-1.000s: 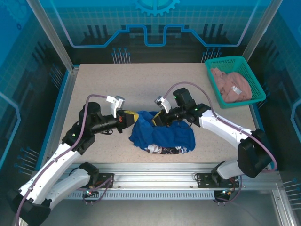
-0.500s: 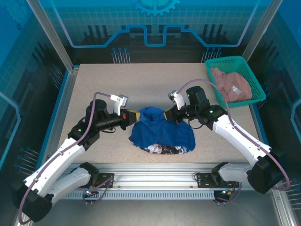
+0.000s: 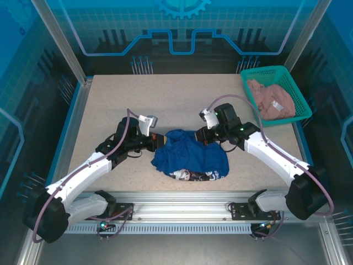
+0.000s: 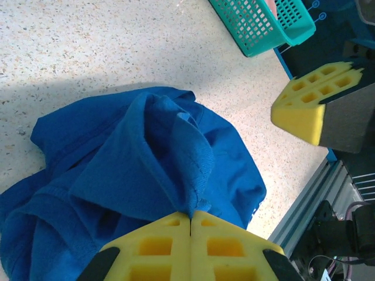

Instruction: Fold the inside-out t-shirt

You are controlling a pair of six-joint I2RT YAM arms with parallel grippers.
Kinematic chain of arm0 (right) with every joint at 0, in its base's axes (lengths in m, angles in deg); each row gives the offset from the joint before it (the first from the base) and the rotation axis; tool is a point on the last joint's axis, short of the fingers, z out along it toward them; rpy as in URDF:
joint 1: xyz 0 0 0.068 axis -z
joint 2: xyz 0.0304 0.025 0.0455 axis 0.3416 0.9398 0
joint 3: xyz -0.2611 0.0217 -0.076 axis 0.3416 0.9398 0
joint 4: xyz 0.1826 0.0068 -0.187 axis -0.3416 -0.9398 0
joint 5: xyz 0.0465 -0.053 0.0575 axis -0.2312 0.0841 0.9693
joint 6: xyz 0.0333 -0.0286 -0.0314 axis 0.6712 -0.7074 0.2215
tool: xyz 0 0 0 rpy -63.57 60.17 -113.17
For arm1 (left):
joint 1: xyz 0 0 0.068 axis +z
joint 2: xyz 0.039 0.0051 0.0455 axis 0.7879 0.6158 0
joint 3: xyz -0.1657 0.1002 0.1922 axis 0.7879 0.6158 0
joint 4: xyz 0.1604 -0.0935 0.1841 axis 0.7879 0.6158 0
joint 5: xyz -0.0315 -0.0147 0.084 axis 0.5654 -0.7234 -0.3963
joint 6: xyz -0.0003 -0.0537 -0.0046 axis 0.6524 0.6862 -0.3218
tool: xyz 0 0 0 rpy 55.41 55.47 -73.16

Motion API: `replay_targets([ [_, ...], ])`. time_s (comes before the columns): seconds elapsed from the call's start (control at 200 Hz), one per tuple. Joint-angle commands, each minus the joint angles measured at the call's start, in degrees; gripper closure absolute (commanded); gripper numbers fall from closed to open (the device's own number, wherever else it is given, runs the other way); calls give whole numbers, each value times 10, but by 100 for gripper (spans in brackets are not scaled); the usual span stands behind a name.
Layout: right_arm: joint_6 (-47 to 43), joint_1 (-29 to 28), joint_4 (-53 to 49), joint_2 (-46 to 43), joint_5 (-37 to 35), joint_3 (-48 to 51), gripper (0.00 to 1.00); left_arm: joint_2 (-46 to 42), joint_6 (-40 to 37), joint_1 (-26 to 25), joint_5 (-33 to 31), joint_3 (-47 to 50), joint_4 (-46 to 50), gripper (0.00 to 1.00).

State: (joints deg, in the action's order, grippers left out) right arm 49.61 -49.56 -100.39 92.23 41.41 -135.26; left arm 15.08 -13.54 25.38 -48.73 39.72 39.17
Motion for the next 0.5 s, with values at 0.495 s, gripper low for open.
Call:
replay_targets([
  [0.495,-45,-15,66,146,51,-67,64,-45,-3,3,-1,10,-12,100],
])
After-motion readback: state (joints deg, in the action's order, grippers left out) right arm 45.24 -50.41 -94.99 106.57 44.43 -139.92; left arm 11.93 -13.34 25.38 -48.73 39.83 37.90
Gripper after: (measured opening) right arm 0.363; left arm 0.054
